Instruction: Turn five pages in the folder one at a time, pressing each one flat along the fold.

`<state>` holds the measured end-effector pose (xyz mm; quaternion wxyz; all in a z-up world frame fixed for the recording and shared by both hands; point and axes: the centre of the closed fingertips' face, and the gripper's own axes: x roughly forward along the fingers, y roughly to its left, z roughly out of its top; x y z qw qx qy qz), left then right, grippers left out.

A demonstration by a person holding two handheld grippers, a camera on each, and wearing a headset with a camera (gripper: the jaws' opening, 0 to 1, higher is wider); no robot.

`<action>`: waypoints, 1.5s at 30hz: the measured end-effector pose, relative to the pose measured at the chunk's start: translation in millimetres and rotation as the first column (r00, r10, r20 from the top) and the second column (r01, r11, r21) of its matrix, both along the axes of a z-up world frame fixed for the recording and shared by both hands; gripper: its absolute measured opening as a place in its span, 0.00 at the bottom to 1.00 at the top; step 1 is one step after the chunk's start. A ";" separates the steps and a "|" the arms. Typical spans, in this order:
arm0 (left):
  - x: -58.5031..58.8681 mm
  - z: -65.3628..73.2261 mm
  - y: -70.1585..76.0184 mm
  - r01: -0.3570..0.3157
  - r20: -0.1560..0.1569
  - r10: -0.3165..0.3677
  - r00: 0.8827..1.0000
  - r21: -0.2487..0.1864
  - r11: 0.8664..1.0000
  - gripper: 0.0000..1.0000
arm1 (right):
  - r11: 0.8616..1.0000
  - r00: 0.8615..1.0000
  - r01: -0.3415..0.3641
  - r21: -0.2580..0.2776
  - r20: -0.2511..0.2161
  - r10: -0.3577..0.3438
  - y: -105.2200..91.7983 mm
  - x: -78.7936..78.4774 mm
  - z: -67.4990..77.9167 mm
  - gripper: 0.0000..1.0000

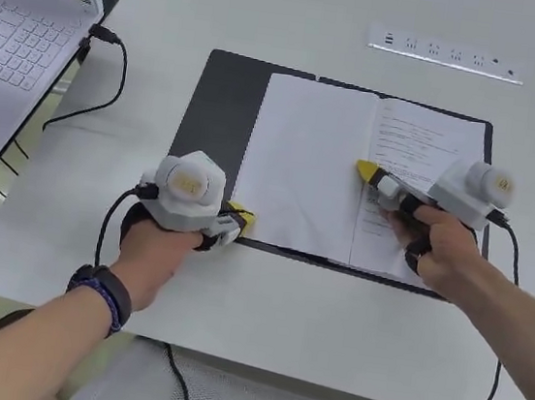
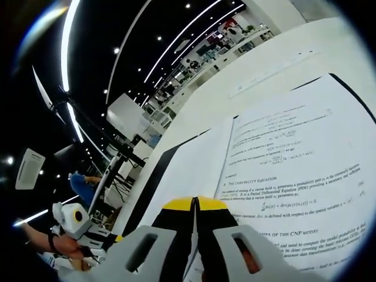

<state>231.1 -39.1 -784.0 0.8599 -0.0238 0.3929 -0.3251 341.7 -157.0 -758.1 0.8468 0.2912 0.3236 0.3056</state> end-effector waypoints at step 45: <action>-2.0 0.4 2.1 0.018 0.022 -0.018 1.000 0.006 1.000 0.00 | 0.982 0.983 0.180 0.047 0.011 -0.181 -6.1 73.1 -4.5 0.00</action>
